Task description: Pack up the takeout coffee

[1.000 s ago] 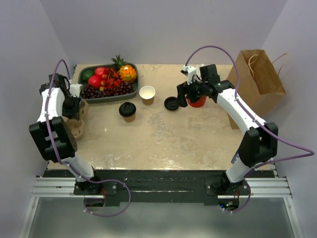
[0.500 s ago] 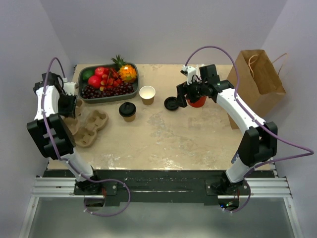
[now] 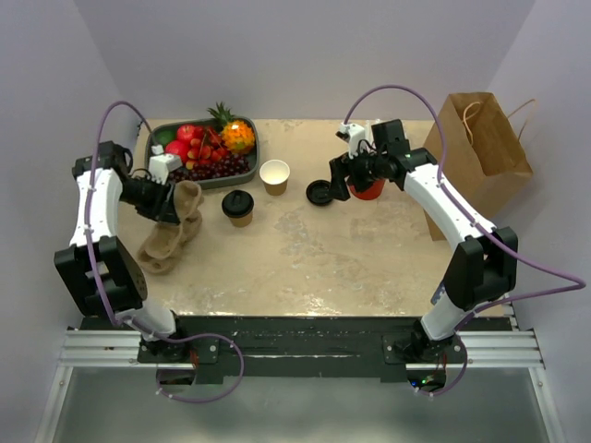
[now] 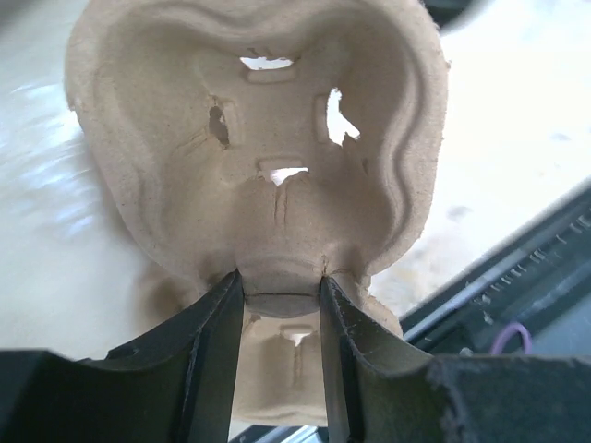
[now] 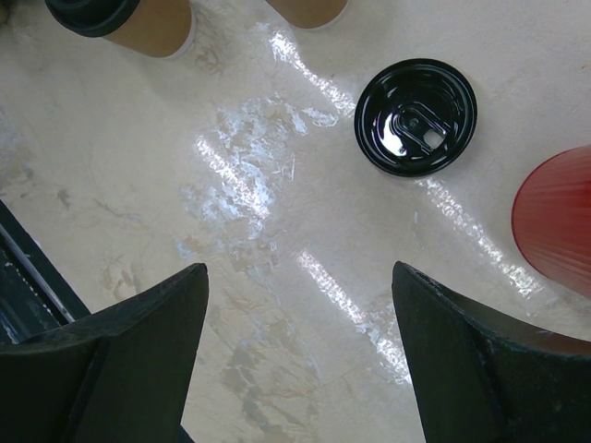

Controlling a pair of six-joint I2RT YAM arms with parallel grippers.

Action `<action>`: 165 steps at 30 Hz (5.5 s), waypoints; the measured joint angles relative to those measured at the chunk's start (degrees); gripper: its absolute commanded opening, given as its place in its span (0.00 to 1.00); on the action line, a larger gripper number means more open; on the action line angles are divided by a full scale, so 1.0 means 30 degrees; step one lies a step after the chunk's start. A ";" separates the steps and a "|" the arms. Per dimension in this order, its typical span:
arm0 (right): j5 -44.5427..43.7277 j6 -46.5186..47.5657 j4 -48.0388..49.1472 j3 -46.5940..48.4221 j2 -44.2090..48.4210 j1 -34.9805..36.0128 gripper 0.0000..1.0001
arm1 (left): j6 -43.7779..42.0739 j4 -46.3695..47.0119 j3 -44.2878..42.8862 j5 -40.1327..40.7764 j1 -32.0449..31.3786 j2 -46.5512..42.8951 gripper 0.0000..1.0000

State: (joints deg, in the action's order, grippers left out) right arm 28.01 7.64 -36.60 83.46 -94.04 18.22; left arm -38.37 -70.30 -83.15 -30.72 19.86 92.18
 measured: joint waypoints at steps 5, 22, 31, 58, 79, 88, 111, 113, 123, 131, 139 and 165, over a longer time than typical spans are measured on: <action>-0.0168 0.0423 -0.0182 0.0335 0.0007 0.0000 0.84 | -0.2098 -0.0903 0.3038 -0.2011 -0.1916 -0.1333 0.00; -0.1005 0.1392 -0.0954 0.0386 0.0554 0.0000 0.84 | 0.1661 0.5319 0.7104 0.2521 -0.3082 -0.1253 0.00; -0.0976 0.1909 -0.1173 0.0918 0.0554 0.0000 0.84 | 0.4102 0.8138 0.5421 0.5020 -0.0896 0.0663 0.00; -1.1839 0.3147 -0.6120 1.5569 0.0423 -1.0659 0.83 | 0.5982 0.8976 0.5297 -0.0160 -0.3162 -0.2994 0.00; -0.7395 0.6207 -1.0389 1.4885 -0.3147 -1.6058 0.85 | 0.6819 0.9420 0.5333 0.0270 -0.3162 -0.4597 0.00; -0.5807 0.6229 -0.9020 1.4090 -0.4211 -1.6058 0.78 | 0.7104 0.9114 0.4488 0.0270 -0.3162 -0.4663 0.00; -0.2565 1.0040 -0.7257 0.8772 0.2492 -1.6058 0.00 | 0.6222 0.8313 -0.0503 -0.2980 -0.5829 -0.4663 0.00; -0.2317 1.0557 -0.7293 0.7606 0.3832 -1.6058 0.00 | 0.6258 0.8371 -0.0765 -0.3432 -0.6317 -0.4656 0.00; -0.2076 0.9989 -0.6892 0.5107 0.5785 -1.6050 0.37 | 0.6841 0.8830 -0.2579 -0.4590 -0.8262 -0.3621 0.00; -0.3701 0.7242 -0.5355 0.7453 0.4044 -1.6043 0.68 | 0.7133 0.8990 -0.2608 -0.4685 -0.9129 -0.3461 0.00; -0.4575 0.6288 -0.4918 1.0040 0.0051 -1.6050 0.73 | 0.7104 0.8983 -0.2601 -0.4663 -0.9165 -0.3475 0.00; -0.3300 0.7315 -0.6390 1.0761 -0.2674 -1.6050 0.00 | 0.6929 0.8969 -0.2295 -0.4707 -0.9260 -0.3286 0.00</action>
State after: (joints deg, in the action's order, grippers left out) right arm 18.11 29.58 -55.77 115.74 -102.06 -29.93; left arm -17.58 -43.40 -90.04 -44.84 -7.92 82.32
